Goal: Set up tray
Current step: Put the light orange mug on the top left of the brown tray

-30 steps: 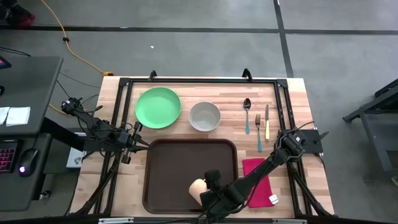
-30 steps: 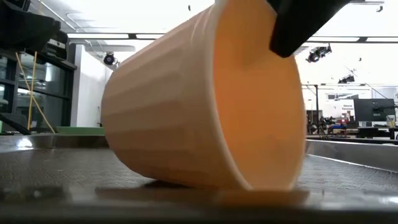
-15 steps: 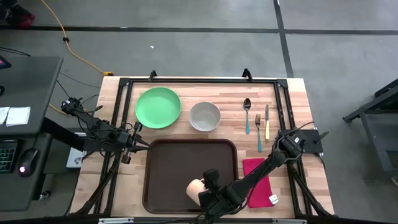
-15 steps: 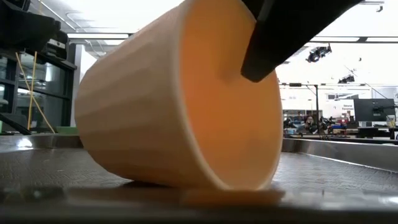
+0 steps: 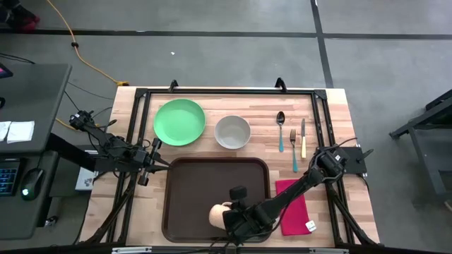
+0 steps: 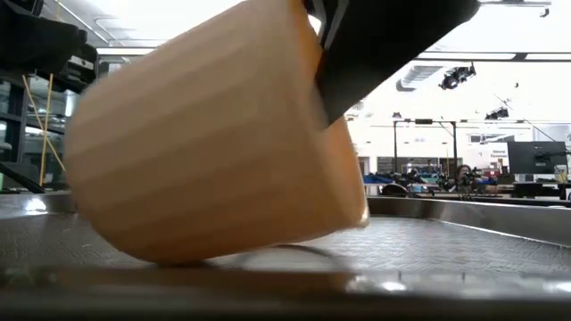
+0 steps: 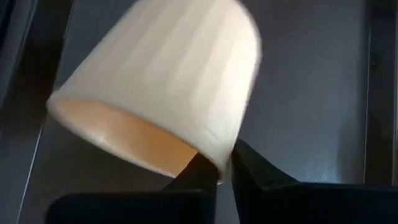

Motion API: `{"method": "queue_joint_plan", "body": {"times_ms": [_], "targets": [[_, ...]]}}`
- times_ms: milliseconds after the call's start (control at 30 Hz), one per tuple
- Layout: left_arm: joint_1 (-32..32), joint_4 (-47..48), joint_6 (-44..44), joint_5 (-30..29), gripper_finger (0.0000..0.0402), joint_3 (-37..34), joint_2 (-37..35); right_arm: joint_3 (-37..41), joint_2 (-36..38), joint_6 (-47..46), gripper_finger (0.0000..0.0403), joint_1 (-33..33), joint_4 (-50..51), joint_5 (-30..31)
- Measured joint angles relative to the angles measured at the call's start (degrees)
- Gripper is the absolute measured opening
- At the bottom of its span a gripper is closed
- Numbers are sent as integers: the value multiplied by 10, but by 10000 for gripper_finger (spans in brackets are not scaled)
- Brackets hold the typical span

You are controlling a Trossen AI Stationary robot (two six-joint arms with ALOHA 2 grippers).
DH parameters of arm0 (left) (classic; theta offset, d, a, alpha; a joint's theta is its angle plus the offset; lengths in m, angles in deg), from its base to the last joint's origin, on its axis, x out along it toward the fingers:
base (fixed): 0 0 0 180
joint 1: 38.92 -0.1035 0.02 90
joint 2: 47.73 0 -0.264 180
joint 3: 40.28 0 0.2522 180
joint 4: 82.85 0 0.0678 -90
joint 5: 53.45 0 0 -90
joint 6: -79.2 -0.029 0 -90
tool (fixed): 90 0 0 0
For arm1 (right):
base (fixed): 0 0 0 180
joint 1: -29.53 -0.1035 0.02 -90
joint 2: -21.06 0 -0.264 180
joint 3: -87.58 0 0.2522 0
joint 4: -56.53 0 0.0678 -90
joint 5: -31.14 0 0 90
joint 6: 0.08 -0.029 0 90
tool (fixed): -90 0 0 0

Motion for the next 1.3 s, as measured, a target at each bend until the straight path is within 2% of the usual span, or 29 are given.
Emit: {"method": "queue_joint_plan", "body": {"times_ms": [433, 767, 967, 1300], "targets": [[0, 0, 0, 0, 72, 0, 0, 3, 21, 10, 0, 20, 20, -43], [0, 0, 0, 0, 72, 0, 0, 5, 56, 32, 1, 66, 39, -172], [0, -3, 0, 0, 72, -1, 0, 0, 70, 51, 1, 85, 61, -185], [0, -33, 0, 0, 72, -2, 0, -97, 71, 124, 1, 115, 114, -173]]}}
